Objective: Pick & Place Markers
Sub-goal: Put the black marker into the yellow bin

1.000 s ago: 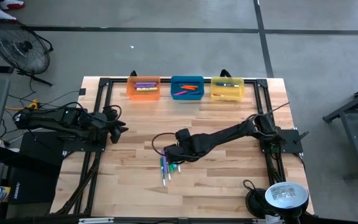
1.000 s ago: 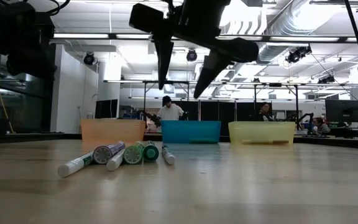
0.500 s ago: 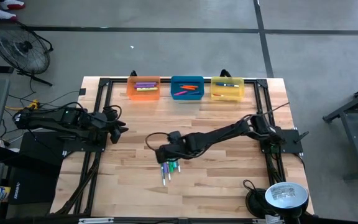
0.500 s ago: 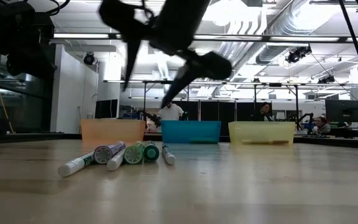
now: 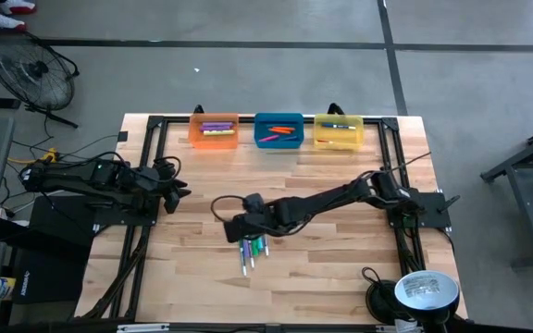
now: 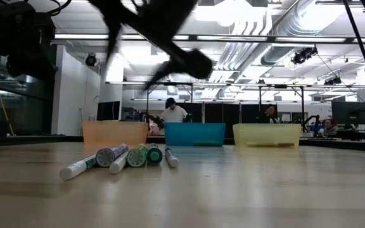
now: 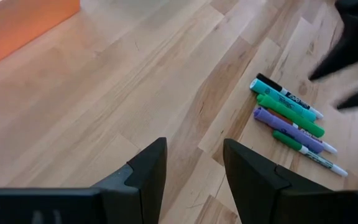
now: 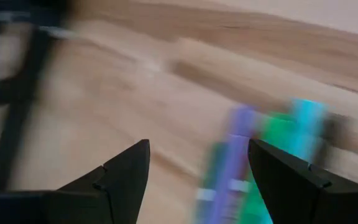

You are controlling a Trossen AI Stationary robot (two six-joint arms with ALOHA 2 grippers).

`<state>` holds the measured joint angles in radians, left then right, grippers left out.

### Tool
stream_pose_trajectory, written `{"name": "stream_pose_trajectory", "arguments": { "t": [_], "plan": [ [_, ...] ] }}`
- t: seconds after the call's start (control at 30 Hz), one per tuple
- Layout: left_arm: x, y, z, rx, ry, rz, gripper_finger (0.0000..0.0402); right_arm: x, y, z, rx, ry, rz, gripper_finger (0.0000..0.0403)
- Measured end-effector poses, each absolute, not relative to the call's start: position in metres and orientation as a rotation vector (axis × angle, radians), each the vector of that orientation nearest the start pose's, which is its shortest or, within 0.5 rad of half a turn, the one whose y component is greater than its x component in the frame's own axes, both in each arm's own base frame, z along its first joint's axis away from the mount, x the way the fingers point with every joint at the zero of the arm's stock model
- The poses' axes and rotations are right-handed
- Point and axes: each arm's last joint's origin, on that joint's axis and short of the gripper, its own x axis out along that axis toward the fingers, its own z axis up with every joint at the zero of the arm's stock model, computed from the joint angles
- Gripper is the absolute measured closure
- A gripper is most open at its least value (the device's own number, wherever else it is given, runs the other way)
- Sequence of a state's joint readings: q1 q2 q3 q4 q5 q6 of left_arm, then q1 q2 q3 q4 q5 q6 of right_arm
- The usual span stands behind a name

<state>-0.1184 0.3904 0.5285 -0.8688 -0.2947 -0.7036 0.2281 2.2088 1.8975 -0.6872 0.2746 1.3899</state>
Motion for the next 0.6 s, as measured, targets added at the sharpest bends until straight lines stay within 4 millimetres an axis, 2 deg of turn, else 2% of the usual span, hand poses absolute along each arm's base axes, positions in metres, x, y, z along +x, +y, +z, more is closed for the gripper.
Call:
{"name": "stream_pose_trajectory", "arguments": {
  "t": [0.07, 0.23, 0.6],
  "plan": [
    [0.082, -0.001, 0.233, -0.521, 0.621, 0.41, 0.0245, 0.462, 0.098, 0.214, 1.026, 0.823, -0.762, 0.0144],
    [0.082, -0.001, 0.233, -0.521, 0.621, 0.409, 0.0245, 0.451, 0.093, 0.203, 1.027, 0.97, -0.832, 0.0144],
    [0.082, -0.001, 0.233, -0.521, 0.621, 0.41, 0.0245, 0.447, 0.094, 0.186, 1.016, 1.055, -0.865, 0.0144]
  ]
}}
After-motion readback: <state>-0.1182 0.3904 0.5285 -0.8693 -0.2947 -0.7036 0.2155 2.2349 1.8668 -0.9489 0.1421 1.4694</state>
